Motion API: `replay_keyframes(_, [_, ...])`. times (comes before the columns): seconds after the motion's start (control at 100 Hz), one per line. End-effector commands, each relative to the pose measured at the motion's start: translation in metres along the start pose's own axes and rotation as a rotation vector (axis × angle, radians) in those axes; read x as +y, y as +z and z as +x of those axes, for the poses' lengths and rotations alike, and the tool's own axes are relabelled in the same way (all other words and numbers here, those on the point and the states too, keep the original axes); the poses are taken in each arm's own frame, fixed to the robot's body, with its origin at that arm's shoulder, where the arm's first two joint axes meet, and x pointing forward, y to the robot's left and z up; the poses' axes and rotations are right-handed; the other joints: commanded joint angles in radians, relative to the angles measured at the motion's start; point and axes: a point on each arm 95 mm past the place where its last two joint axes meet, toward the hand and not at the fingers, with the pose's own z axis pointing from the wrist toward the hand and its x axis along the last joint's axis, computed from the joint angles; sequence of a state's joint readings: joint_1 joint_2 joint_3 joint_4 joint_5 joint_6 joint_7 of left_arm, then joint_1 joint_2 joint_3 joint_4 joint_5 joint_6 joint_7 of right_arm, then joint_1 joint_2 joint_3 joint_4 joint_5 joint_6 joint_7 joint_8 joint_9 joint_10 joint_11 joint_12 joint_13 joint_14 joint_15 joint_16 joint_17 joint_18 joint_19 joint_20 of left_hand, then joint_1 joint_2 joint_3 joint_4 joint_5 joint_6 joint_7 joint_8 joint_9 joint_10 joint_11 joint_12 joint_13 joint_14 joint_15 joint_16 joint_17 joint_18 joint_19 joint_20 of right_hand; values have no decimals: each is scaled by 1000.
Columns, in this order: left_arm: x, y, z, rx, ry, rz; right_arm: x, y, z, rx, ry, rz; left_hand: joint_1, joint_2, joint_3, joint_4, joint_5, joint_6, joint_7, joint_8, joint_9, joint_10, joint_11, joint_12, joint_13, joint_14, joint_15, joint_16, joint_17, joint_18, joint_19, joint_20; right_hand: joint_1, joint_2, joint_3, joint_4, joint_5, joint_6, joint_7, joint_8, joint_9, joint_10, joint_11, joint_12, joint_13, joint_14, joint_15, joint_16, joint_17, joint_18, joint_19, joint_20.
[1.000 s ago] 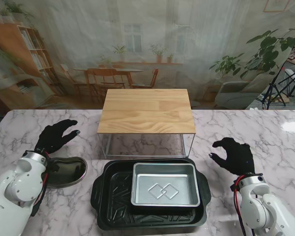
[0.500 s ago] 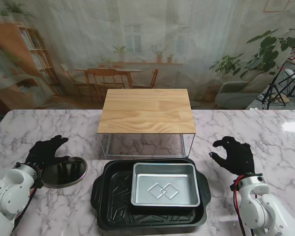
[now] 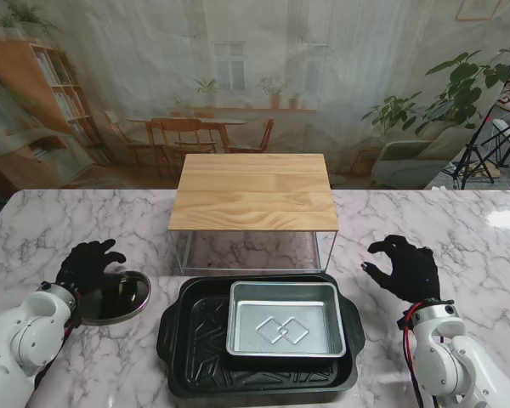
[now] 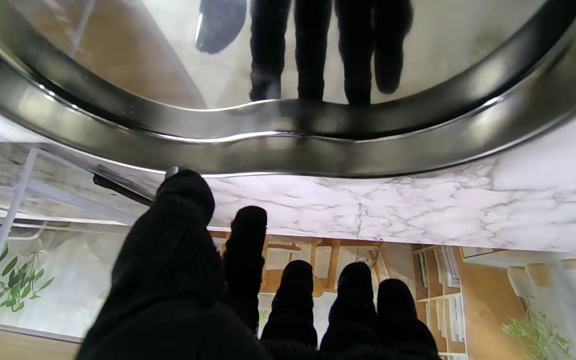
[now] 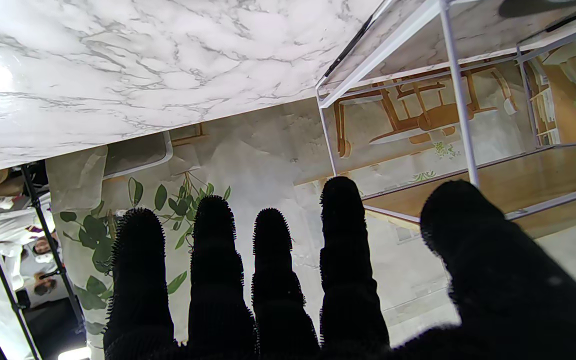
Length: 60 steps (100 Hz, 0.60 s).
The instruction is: Stack the baking trays onto the shelf
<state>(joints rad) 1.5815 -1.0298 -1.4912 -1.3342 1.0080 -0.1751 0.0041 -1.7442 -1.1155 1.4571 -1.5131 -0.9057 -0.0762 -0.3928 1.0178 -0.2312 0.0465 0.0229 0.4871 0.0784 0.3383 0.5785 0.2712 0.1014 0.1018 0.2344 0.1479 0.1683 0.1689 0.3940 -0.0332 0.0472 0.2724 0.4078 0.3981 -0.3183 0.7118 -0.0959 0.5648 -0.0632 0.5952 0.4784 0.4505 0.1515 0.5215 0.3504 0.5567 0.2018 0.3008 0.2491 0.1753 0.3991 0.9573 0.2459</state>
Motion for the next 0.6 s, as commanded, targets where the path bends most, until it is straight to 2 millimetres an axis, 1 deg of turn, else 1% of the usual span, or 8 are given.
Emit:
replay_keyframes(0.0, [4,1,2,-3,20,-13,-2,-2,1,-4,2,2,50,-17,41,28,36,-37,44,62,-69,-24,14,0,-52,-31,-24,-12,-20,-53,-77,0,5,39,-19,24,-44,-18,4,6,-28,0,19,-7,-24,-18,-13,6,-4,-28,10,19])
replay_keyframes(0.07, [5,2,2,-8,40,-6,-2,-2,1,-5,3,1,58,-33,52,20,60,-44,54,80,-81,-26,15,-3,-78,-39,-33,-19,-22,-67,-130,5,5,39,-19,24,-45,-16,5,5,-29,0,20,-7,-25,-19,-13,6,-5,-29,10,19])
replay_keyframes(0.2, [6,3,1,-17,53,0,-1,-3,1,-6,3,1,48,-31,50,13,89,-37,26,31,-104,-28,12,-12,-94,-51,-56,-38,-10,-77,-180,-13,5,39,-19,24,-44,-17,5,5,-29,1,20,-8,-24,-18,-12,6,-5,-27,10,20])
replay_keyframes(0.24, [7,3,0,-22,63,2,-1,-3,1,-5,3,1,26,4,36,12,50,-27,-43,-42,-115,-24,-1,-22,-94,-52,-60,-39,-7,-79,-184,-15,5,39,-19,24,-44,-17,6,5,-29,0,21,-8,-24,-19,-12,6,-5,-29,10,20])
replay_keyframes(0.27, [8,3,-1,-25,72,6,-1,-3,1,-5,3,1,19,11,26,13,18,-23,-79,-87,-120,-19,-10,-27,-94,-51,-57,-36,-8,-78,-179,-8,5,39,-19,24,-44,-17,6,4,-30,0,20,-8,-24,-18,-12,6,-5,-28,10,20])
replay_keyframes(0.37, [13,4,-4,-39,75,7,-2,-2,2,-5,2,5,14,17,18,14,-56,-25,-124,-123,-126,-12,-17,-26,-89,-51,-50,-33,-7,-80,-170,3,5,40,-19,24,-44,-16,6,4,-30,1,21,-8,-24,-19,-12,6,-5,-28,9,20])
replay_keyframes(0.5, [18,4,-8,-59,76,1,-3,-1,2,-5,0,12,16,21,15,14,-19,-18,-108,-125,-118,-11,-8,-18,-86,-50,-42,-31,-10,-78,-161,17,5,40,-19,25,-43,-15,6,4,-31,0,21,-9,-25,-19,-12,6,-5,-28,10,21])
replay_keyframes(0.59, [21,4,-11,-68,86,-4,-4,-1,3,-6,-2,16,21,29,14,13,28,-19,-81,-116,-110,-10,5,-13,-83,-49,-35,-29,-12,-76,-155,27,5,41,-19,25,-44,-16,7,3,-32,0,21,-9,-25,-18,-12,6,-5,-29,10,21])
